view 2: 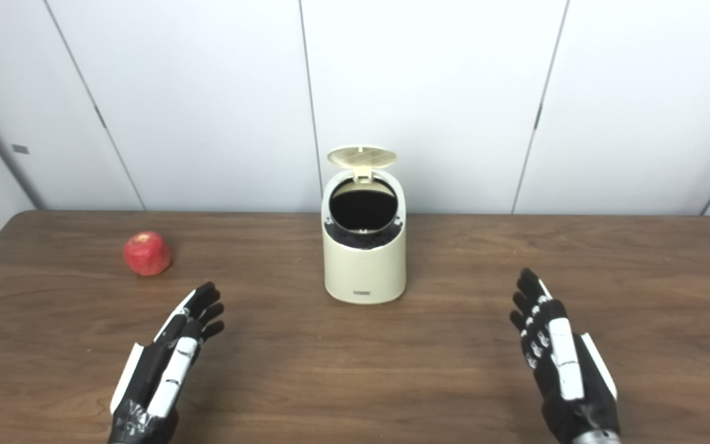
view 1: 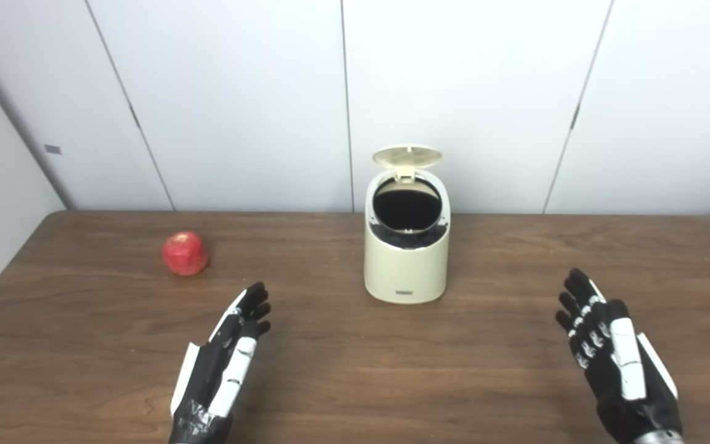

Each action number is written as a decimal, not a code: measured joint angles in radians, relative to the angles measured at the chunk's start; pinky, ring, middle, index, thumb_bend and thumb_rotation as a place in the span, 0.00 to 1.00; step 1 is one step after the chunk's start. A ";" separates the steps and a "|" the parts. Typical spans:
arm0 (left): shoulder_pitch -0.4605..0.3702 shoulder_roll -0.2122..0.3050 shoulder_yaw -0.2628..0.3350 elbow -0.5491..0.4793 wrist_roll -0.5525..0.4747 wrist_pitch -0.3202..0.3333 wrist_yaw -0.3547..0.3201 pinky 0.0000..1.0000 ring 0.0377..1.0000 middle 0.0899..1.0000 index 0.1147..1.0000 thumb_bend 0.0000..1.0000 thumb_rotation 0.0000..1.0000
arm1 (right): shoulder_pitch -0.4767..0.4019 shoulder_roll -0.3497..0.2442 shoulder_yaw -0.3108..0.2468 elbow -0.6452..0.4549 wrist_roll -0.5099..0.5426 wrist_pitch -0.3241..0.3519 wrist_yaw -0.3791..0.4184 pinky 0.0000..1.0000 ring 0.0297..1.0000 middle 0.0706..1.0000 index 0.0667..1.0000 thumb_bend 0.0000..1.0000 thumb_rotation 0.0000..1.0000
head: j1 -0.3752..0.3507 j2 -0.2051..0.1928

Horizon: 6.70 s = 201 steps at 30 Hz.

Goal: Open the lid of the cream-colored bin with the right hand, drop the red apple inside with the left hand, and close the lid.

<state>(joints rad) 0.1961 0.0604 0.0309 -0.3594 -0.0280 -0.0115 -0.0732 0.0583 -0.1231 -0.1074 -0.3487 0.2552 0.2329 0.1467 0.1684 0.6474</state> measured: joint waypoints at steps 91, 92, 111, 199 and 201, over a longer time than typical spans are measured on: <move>-0.860 0.540 -0.335 0.761 0.666 0.470 -0.299 0.68 0.82 0.87 0.81 0.92 0.15 | 0.009 0.031 0.022 -0.055 0.008 0.031 -0.045 0.97 1.00 0.98 0.98 0.48 0.92 | 0.046 0.015; -0.868 0.541 -0.342 0.774 0.676 0.470 -0.303 0.68 0.81 0.87 0.80 0.92 0.13 | 0.009 0.031 0.022 -0.055 0.008 0.031 -0.045 0.97 1.00 0.98 0.97 0.48 0.91 | 0.045 0.015; -0.874 0.555 -0.336 0.767 0.723 0.460 -0.254 0.42 0.42 0.44 0.42 0.50 0.00 | 0.009 0.031 0.022 -0.055 0.015 0.031 -0.043 0.99 1.00 1.00 1.00 0.51 0.99 | 0.046 0.026; -0.812 0.002 -0.322 0.591 0.830 0.075 0.310 0.35 0.40 0.45 0.43 0.48 0.00 | 0.026 0.092 0.051 -0.045 0.036 0.040 -0.080 0.95 0.97 0.95 0.97 0.51 0.93 | -0.144 -0.066; -0.812 0.012 -0.337 0.602 0.856 0.076 0.311 0.37 0.43 0.46 0.42 0.48 0.00 | 0.027 0.092 0.051 -0.050 0.037 0.042 -0.080 0.95 0.97 0.95 0.97 0.52 0.94 | -0.141 -0.063</move>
<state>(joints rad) -0.6160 0.0722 -0.3063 0.2421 0.8277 0.0647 0.2379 0.0853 -0.0315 -0.0559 -0.3982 0.2920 0.2746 0.0667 0.0276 0.5844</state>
